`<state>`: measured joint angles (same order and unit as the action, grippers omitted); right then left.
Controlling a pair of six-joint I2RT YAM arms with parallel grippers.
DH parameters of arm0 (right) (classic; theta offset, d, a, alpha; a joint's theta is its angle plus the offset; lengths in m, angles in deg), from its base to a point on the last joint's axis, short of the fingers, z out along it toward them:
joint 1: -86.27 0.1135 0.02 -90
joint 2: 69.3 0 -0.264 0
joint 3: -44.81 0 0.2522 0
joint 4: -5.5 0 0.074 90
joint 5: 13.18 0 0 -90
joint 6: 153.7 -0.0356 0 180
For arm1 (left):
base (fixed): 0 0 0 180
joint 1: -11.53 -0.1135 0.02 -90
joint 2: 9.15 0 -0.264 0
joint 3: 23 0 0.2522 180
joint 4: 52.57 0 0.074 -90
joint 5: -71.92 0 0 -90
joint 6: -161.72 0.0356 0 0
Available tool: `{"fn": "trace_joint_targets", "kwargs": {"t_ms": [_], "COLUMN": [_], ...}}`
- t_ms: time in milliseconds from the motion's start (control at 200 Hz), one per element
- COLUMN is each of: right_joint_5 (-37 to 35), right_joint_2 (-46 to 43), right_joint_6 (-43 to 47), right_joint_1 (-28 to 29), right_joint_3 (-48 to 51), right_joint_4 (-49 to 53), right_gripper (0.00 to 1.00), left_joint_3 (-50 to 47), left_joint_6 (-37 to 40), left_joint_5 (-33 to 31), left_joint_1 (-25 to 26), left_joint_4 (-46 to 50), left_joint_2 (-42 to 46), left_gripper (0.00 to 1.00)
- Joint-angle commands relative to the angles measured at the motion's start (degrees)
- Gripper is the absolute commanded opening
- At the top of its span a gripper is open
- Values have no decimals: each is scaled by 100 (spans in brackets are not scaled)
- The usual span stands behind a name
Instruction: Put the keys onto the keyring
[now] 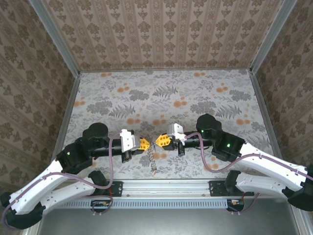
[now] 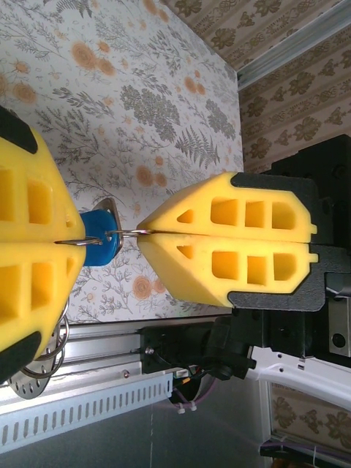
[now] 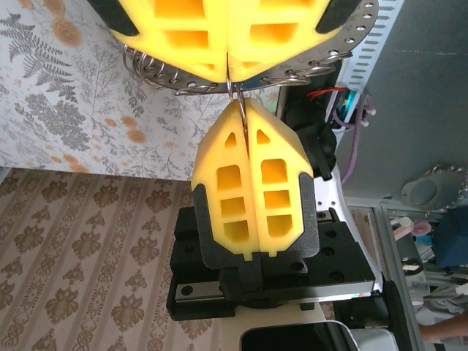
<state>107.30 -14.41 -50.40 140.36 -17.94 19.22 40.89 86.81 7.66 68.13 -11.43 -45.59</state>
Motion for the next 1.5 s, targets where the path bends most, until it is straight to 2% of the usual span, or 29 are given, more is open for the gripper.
{"fn": "trace_joint_targets", "kwargs": {"t_ms": [0,1495], "right_joint_5": [160,169], "right_joint_2": [30,-30], "right_joint_6": [-55,-84], "right_joint_1": [50,63], "right_joint_3": [30,62], "right_joint_4": [-68,-42], "right_gripper": [0,0], "left_joint_3": [113,120], "left_joint_6": [25,35], "left_joint_5": [63,85], "left_joint_1": [28,30], "left_joint_4": [-276,-277], "left_joint_2": [103,102], "left_gripper": [0,0]}}
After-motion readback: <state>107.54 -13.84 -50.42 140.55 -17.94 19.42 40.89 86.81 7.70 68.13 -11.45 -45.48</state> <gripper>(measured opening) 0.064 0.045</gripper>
